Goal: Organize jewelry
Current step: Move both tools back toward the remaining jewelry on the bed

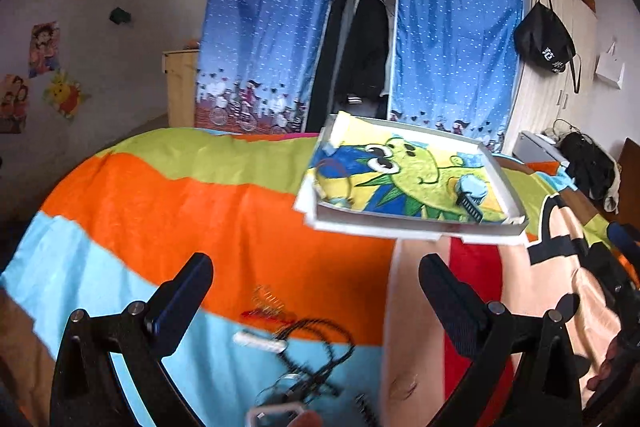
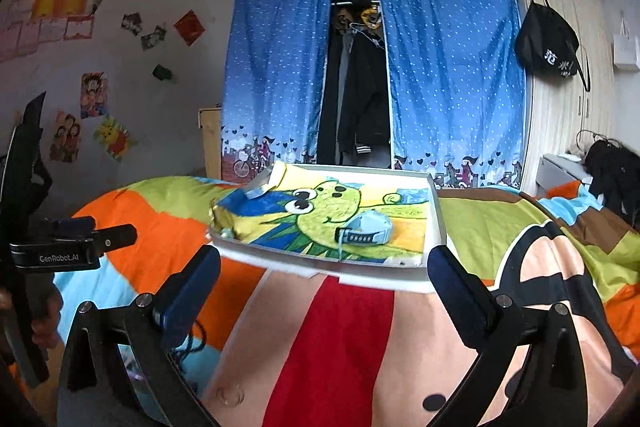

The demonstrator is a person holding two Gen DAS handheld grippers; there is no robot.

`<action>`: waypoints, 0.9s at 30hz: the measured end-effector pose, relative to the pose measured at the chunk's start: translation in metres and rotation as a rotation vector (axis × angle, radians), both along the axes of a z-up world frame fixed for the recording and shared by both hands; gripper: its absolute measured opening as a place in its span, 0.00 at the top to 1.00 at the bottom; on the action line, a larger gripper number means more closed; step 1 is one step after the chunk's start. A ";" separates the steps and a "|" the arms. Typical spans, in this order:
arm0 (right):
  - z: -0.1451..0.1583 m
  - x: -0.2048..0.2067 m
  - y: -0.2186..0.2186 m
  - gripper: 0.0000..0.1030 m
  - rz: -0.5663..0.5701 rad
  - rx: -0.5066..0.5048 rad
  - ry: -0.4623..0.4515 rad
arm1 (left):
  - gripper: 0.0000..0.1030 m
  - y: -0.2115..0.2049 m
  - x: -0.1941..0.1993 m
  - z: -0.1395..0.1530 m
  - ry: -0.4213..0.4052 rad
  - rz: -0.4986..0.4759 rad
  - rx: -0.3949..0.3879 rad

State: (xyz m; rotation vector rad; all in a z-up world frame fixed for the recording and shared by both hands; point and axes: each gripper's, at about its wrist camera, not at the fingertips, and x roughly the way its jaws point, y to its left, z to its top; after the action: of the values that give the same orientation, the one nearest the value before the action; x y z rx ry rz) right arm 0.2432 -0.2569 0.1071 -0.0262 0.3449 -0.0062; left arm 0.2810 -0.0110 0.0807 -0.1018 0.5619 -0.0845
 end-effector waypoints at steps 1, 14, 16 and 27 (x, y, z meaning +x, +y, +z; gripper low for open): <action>-0.001 -0.007 0.003 0.01 0.004 0.001 0.005 | 0.00 0.004 -0.006 -0.002 -0.005 0.004 0.007; -0.020 -0.062 0.034 0.01 0.044 -0.049 0.080 | 0.00 0.033 -0.080 -0.033 0.035 0.032 0.092; -0.025 -0.070 0.036 0.01 0.050 -0.047 0.085 | 0.00 0.035 -0.089 -0.040 0.047 0.021 0.110; -0.082 -0.098 0.043 0.01 0.176 -0.010 0.199 | 0.00 0.055 -0.108 -0.100 0.220 -0.091 0.119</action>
State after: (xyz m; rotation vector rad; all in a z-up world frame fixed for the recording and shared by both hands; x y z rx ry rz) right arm 0.1448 -0.2140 0.0249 -0.0678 0.5406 0.1701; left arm 0.1729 0.0444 -0.0193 0.0308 0.7900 -0.1294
